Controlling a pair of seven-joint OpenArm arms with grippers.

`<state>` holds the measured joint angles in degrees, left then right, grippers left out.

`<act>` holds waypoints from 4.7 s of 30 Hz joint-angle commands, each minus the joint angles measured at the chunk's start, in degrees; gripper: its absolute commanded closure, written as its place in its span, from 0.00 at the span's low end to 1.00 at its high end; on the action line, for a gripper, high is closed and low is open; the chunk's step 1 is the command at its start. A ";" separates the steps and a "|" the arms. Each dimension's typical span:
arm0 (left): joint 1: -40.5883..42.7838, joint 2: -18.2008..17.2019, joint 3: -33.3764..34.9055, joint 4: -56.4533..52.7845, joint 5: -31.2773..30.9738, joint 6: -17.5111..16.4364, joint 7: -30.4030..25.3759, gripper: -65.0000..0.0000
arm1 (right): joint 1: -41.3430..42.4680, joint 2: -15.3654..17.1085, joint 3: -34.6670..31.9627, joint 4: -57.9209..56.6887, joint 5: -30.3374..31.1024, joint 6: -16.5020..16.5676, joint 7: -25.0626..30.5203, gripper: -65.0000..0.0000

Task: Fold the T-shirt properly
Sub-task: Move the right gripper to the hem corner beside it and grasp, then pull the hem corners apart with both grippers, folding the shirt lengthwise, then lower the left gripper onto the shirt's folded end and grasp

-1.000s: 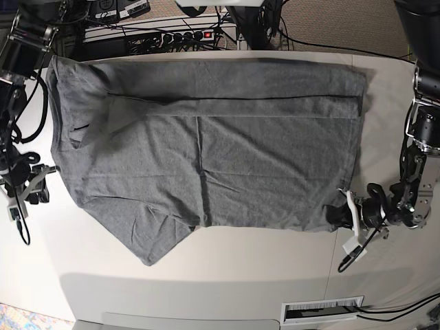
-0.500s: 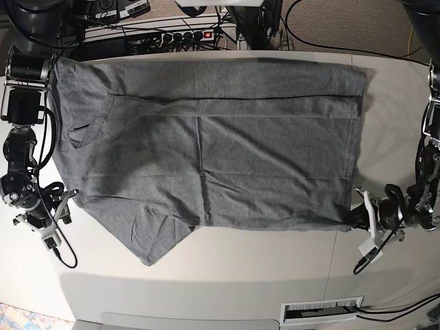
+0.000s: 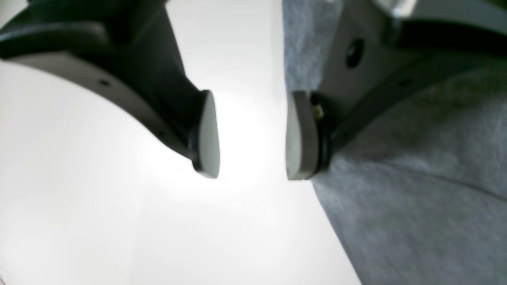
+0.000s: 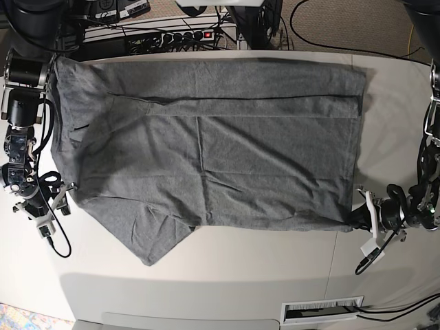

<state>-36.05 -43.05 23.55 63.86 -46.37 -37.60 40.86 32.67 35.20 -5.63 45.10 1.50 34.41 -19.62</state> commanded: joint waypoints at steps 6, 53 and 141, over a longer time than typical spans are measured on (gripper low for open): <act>-2.05 -1.09 -0.59 0.68 -0.87 -0.02 -1.46 1.00 | 1.95 -2.23 0.42 -0.02 -5.35 -0.17 0.00 0.57; -2.03 -2.69 -0.59 0.68 -14.60 -2.40 7.69 1.00 | 1.22 1.53 0.48 6.97 13.07 -0.31 -23.85 1.00; 14.64 -5.40 -3.74 0.72 -10.82 -2.40 -3.04 0.62 | -21.86 11.96 0.48 38.91 34.03 -0.07 -55.10 1.00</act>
<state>-20.03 -47.29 20.53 64.05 -56.36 -39.70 39.24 9.67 45.69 -5.72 83.22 35.83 34.37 -75.13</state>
